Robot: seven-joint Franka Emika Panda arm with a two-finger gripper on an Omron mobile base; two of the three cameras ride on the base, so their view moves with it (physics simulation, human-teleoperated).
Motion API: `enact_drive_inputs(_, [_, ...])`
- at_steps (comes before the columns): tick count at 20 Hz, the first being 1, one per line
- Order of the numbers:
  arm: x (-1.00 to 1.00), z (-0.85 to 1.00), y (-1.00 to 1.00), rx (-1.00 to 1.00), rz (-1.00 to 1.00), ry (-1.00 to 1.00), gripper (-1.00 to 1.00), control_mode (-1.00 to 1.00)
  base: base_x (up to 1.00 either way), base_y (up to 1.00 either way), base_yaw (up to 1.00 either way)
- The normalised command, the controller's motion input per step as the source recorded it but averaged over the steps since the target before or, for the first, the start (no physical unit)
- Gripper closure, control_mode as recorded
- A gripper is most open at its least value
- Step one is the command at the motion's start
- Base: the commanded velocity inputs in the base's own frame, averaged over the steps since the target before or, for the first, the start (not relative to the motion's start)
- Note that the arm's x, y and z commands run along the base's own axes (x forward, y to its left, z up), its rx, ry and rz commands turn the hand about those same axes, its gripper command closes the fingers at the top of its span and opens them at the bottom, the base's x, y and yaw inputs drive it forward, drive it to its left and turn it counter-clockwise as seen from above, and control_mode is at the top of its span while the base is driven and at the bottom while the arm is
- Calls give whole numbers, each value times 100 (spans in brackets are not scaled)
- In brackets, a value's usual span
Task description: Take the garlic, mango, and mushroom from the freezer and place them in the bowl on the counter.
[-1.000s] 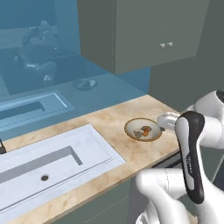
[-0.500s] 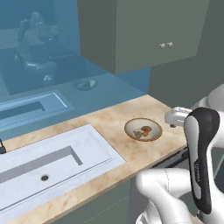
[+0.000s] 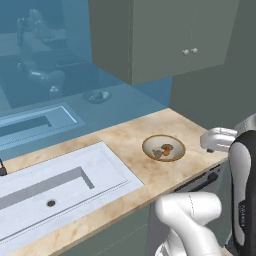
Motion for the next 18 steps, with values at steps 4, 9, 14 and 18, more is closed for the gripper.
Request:
enact_drive_inputs(4, [-76,23,0,0,-2,-7,-100,-100,0,0,0])
enact_drive_inputs(9, [-46,25,0,0,-1,0,-100,100,-21,0,-1])
enact_drive_inputs(14, [0,0,0,0,0,0,-100,100,-58,0,-2])
enact_drive_inputs(18, [0,0,0,0,0,0,-100,100,-77,0,-6])
